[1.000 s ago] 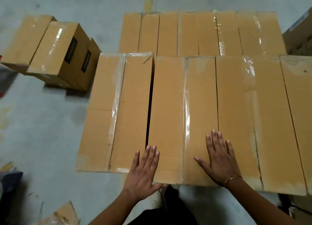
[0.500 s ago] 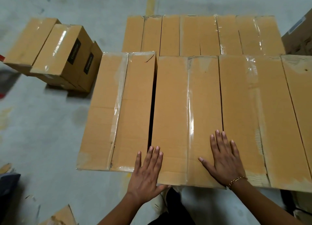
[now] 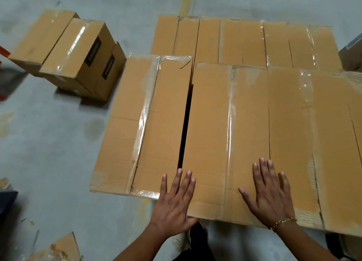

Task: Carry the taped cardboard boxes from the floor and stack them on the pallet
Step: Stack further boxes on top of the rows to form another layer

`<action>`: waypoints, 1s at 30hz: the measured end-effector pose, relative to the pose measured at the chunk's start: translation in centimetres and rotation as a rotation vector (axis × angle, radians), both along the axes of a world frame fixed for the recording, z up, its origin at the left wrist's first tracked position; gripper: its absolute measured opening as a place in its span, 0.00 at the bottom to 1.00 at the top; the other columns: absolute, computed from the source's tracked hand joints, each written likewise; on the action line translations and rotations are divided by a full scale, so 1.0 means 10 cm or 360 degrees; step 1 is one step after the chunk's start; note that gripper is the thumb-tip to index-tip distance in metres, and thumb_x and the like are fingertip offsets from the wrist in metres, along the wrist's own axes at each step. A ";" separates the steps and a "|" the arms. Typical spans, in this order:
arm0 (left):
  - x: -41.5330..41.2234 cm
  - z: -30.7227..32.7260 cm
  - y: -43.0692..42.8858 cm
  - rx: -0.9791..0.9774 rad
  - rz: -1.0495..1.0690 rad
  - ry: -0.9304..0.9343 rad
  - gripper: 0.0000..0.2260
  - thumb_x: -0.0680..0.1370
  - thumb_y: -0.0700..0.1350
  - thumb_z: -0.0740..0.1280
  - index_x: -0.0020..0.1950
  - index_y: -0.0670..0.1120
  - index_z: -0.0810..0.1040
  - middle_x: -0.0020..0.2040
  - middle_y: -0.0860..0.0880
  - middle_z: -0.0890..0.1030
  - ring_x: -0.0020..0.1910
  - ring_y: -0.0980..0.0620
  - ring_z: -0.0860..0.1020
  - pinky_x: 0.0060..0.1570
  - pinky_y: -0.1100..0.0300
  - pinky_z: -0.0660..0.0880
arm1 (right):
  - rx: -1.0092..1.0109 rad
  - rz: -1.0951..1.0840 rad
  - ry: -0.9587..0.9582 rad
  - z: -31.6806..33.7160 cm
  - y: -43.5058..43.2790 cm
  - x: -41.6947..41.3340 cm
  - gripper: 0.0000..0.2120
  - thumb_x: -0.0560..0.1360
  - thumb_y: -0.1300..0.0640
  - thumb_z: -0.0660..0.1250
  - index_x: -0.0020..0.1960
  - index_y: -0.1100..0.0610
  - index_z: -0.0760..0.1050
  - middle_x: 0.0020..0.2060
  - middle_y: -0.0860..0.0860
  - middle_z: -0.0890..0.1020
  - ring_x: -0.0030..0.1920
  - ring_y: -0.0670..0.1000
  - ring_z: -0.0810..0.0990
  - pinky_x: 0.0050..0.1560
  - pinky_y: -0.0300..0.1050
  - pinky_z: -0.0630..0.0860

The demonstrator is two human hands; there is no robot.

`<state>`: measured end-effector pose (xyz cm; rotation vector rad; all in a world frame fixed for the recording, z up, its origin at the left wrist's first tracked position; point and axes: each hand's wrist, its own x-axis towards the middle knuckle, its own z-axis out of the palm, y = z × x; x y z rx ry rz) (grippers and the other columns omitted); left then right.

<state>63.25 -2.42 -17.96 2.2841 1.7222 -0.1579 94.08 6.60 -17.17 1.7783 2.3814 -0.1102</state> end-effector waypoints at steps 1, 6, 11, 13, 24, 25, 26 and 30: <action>0.00 0.00 0.01 0.0004 -0.0001 -0.0003 0.48 0.73 0.74 0.60 0.82 0.42 0.57 0.84 0.42 0.50 0.82 0.37 0.48 0.71 0.27 0.55 | 0.0005 0.0005 -0.0010 0.00 0.01 0.00 0.42 0.77 0.31 0.51 0.81 0.59 0.57 0.81 0.57 0.54 0.81 0.59 0.53 0.75 0.63 0.54; 0.00 -0.01 0.00 0.0015 0.0028 -0.0035 0.49 0.72 0.73 0.62 0.83 0.43 0.55 0.84 0.42 0.48 0.82 0.37 0.47 0.71 0.29 0.53 | 0.0015 0.0011 -0.0055 -0.02 0.00 -0.01 0.41 0.76 0.31 0.51 0.80 0.58 0.61 0.81 0.57 0.57 0.80 0.60 0.55 0.74 0.64 0.56; -0.03 -0.05 -0.03 0.0052 -0.0027 -0.0022 0.48 0.72 0.72 0.62 0.83 0.43 0.56 0.83 0.41 0.49 0.82 0.38 0.48 0.71 0.27 0.54 | 0.0027 -0.0005 -0.0050 -0.03 0.00 -0.03 0.41 0.76 0.31 0.52 0.79 0.57 0.63 0.81 0.56 0.57 0.80 0.60 0.56 0.73 0.65 0.57; -0.05 -0.08 -0.09 0.0071 -0.0064 -0.0019 0.48 0.73 0.71 0.63 0.82 0.42 0.57 0.83 0.40 0.50 0.82 0.38 0.49 0.70 0.26 0.56 | 0.0034 -0.0007 -0.0032 -0.04 -0.04 -0.03 0.41 0.75 0.31 0.52 0.79 0.57 0.63 0.81 0.56 0.57 0.80 0.60 0.56 0.72 0.65 0.57; -0.08 -0.09 -0.07 0.0141 -0.0064 -0.0046 0.46 0.75 0.73 0.58 0.82 0.42 0.59 0.83 0.41 0.52 0.82 0.39 0.50 0.70 0.26 0.58 | -0.0015 -0.0001 0.0014 -0.05 0.02 -0.05 0.41 0.76 0.30 0.50 0.81 0.54 0.59 0.81 0.55 0.54 0.81 0.59 0.52 0.73 0.65 0.57; -0.08 -0.09 -0.04 0.0142 -0.0060 -0.0047 0.46 0.76 0.74 0.57 0.82 0.42 0.59 0.83 0.41 0.52 0.82 0.39 0.51 0.70 0.26 0.58 | -0.0034 -0.0007 0.0016 -0.06 0.05 -0.05 0.41 0.77 0.30 0.49 0.81 0.54 0.58 0.82 0.55 0.53 0.81 0.58 0.51 0.74 0.65 0.57; -0.08 -0.09 -0.02 0.0151 -0.0057 -0.0051 0.46 0.76 0.74 0.56 0.82 0.42 0.59 0.83 0.41 0.53 0.82 0.39 0.51 0.70 0.26 0.59 | -0.0046 -0.0016 0.0018 -0.07 0.07 -0.05 0.41 0.77 0.29 0.48 0.81 0.53 0.57 0.82 0.54 0.52 0.81 0.58 0.51 0.74 0.64 0.57; -0.06 -0.08 0.02 0.0135 -0.0054 -0.0012 0.46 0.75 0.74 0.58 0.82 0.42 0.58 0.83 0.41 0.52 0.82 0.39 0.51 0.71 0.27 0.59 | -0.0060 -0.0045 0.0032 -0.09 0.11 -0.03 0.41 0.77 0.28 0.47 0.82 0.51 0.52 0.82 0.52 0.47 0.82 0.56 0.47 0.76 0.63 0.54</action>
